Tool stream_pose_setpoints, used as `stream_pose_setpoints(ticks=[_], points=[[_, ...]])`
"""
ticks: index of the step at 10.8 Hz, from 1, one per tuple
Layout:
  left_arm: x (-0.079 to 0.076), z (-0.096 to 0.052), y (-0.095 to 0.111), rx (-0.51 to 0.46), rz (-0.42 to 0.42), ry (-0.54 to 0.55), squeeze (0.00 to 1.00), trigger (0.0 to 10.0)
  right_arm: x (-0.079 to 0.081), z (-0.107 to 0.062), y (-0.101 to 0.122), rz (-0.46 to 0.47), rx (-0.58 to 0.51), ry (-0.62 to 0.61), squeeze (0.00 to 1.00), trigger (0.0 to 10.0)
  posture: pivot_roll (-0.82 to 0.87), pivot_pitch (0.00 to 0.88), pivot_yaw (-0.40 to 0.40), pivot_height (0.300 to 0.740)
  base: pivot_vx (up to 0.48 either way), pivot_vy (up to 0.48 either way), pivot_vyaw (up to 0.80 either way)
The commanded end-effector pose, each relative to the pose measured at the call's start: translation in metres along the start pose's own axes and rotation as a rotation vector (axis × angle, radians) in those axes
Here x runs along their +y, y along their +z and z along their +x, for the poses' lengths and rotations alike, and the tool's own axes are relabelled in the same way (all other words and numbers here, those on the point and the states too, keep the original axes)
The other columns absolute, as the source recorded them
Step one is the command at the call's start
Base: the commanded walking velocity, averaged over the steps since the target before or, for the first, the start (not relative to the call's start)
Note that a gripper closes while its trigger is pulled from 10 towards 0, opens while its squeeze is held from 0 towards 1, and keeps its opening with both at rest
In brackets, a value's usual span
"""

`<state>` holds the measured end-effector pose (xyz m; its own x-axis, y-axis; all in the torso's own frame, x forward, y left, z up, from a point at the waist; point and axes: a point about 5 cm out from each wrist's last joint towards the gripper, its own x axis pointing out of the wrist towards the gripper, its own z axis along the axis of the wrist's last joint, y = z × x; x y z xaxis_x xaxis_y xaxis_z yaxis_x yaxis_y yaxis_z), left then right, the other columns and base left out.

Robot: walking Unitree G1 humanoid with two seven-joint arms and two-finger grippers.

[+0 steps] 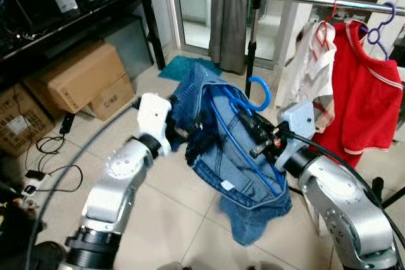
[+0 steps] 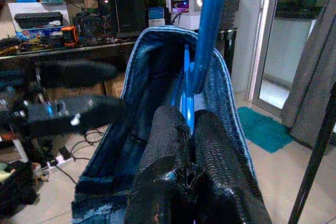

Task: Hang hanger

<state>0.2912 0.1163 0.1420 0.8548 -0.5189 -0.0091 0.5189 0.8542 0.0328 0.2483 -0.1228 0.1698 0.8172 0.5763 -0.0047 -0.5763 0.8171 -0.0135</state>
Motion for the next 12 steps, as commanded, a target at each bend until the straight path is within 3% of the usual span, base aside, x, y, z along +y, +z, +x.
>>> stream_pose_setpoints(ticks=[1,3,5,7,9,12], points=[[-0.0047,0.0005,-0.0086,0.019,0.016,0.001,0.0,0.0,0.0035,-0.0017,0.0151,-0.018,-0.055,0.032,0.0,0.0,-0.11,0.074,0.038,0.74,0.0,0.0,0.0],[-0.0056,0.0002,-0.0042,-0.021,-0.038,0.063,0.0,0.0,0.0023,-0.0044,0.0162,-0.014,-0.032,0.066,0.0,0.0,-0.11,0.106,0.012,0.74,0.0,0.0,0.0],[-0.0077,0.0012,-0.0071,-0.019,-0.058,0.052,0.0,0.0,0.0039,-0.0041,0.0132,-0.017,-0.016,0.096,0.0,0.0,-0.1,0.103,0.007,0.74,0.0,0.0,0.0],[-0.004,0.0023,-0.0088,0.008,-0.012,0.058,0.0,0.0,0.009,-0.0004,0.0108,-0.008,-0.006,0.116,0.0,0.0,-0.1,0.102,0.032,0.74,0.0,0.0,0.0],[-0.003,0.0019,-0.0075,0.003,-0.022,0.05,0.0,0.0,0.0078,-0.001,0.01,-0.018,-0.004,0.088,0.0,0.0,-0.11,0.099,0.047,0.74,0.0,0.0,0.0],[-0.0013,-0.0047,-0.0063,0.012,-0.018,0.048,0.0,0.0,0.0064,0.0015,0.007,0.041,0.042,0.11,0.0,0.0,-0.08,0.087,0.043,0.74,0.0,0.0,0.0]])
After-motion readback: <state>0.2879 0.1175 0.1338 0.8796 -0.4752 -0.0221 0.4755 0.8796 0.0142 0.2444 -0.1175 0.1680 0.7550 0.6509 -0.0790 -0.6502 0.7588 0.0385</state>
